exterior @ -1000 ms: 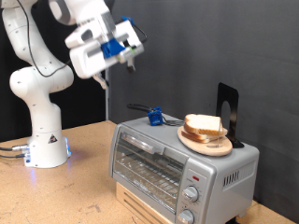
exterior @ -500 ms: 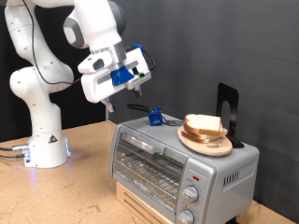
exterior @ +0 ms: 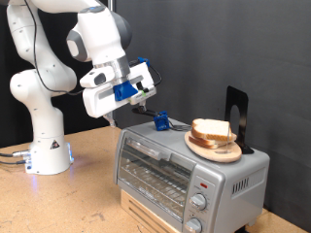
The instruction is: Make a piece of toast with the oven
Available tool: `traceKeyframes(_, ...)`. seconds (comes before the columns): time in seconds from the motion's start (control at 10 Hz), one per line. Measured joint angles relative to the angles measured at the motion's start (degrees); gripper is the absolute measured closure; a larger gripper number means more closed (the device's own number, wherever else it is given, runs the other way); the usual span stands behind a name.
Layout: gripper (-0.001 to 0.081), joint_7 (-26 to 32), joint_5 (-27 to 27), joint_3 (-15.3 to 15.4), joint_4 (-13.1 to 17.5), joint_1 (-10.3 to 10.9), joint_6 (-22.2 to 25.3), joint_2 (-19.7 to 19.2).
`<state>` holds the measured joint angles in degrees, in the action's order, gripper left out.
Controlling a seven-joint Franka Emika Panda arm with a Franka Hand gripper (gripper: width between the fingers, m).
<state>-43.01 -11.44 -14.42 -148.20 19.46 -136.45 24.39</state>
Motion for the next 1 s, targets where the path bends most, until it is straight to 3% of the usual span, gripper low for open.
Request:
traceKeyframes(0.3, -0.0003, -1.8, 3.2, 0.2, -1.9, -1.3, -0.3, -1.8)
traceKeyframes(0.7, -0.0003, -2.2, 3.1, 0.0, -3.3, -1.7, -8.6, -6.8)
traceKeyframes(1.0, -0.0003, -2.2, 2.6, -0.3, -3.2, -1.8, -9.9, -7.9)
